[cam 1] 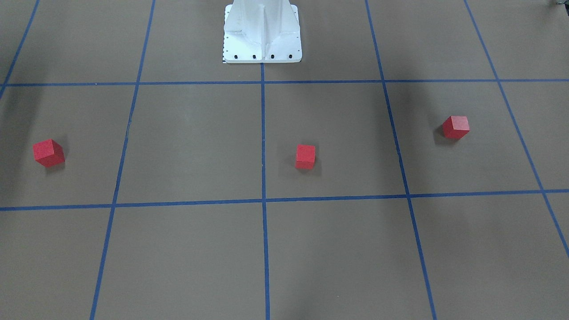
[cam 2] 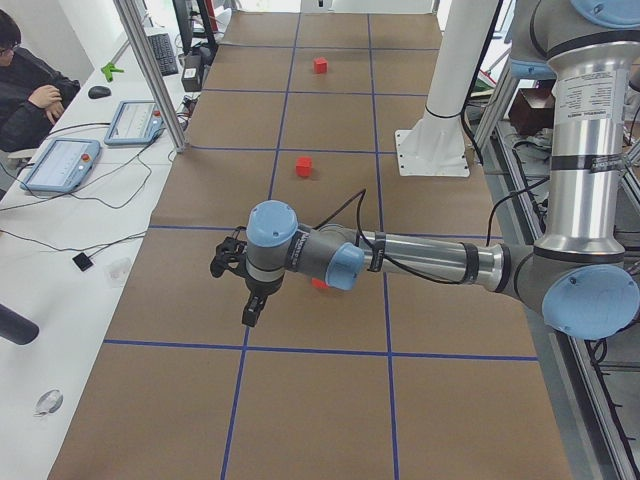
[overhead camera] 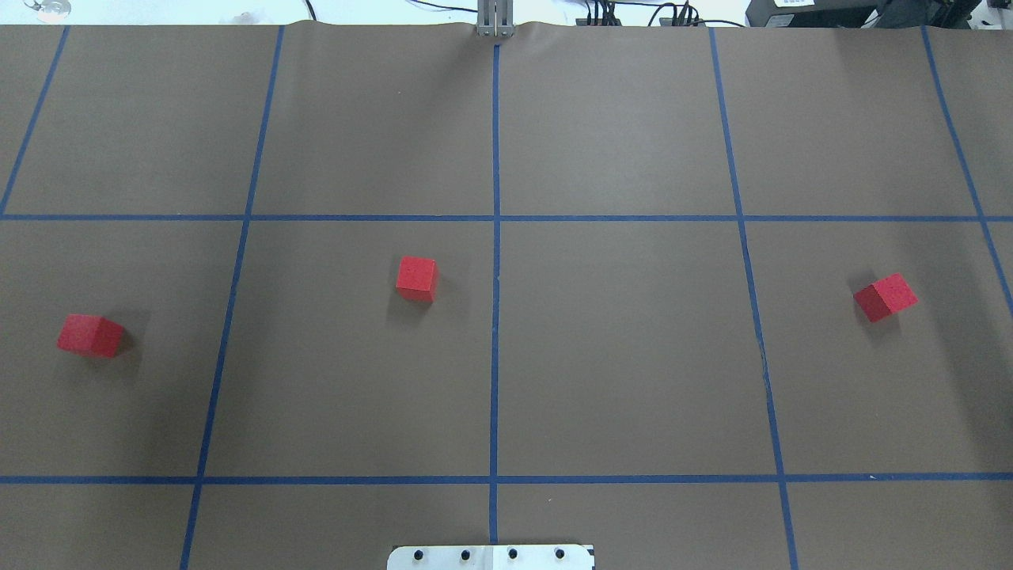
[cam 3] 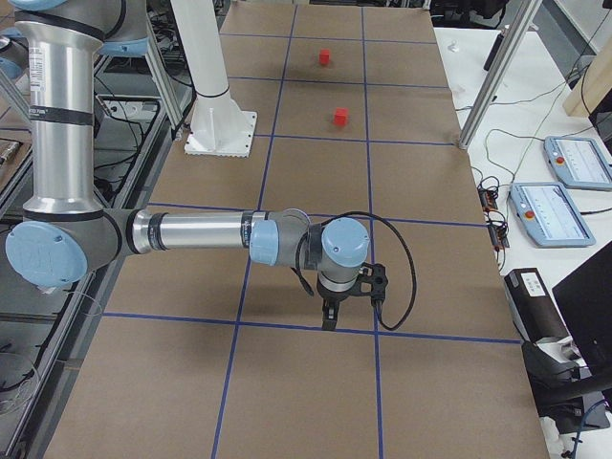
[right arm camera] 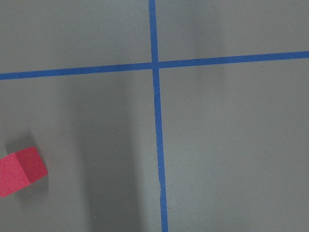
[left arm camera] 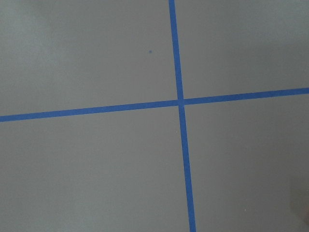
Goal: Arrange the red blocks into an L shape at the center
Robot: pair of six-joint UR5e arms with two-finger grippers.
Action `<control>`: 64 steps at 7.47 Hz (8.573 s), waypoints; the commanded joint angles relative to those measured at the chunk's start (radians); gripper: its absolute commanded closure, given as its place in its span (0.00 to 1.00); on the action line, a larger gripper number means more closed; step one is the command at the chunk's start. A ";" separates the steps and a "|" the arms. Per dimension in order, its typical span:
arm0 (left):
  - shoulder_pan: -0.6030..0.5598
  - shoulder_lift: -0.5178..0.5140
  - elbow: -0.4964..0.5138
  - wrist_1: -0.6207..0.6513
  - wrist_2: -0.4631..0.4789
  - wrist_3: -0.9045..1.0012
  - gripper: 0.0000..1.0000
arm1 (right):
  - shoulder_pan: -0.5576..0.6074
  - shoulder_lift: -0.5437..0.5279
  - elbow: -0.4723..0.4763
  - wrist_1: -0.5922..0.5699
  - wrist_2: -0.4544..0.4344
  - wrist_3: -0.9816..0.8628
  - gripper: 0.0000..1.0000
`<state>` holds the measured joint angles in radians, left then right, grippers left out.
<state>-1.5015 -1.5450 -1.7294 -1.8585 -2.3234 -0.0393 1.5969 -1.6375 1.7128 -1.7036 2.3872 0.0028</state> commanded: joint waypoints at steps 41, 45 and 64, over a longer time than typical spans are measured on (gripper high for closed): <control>0.971 -0.727 0.192 0.085 0.589 -1.110 1.00 | -0.002 0.021 -0.004 0.019 0.001 -0.001 0.01; 0.945 -0.933 0.319 0.199 0.590 -1.163 1.00 | -0.002 0.021 -0.002 0.019 0.001 -0.001 0.01; 0.952 -1.020 0.539 0.078 0.588 -1.126 0.01 | -0.002 0.018 0.001 0.019 0.001 0.000 0.01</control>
<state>-0.5439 -2.5648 -1.1789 -1.7840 -1.7332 -1.1700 1.5954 -1.6203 1.7081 -1.6843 2.3884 0.0018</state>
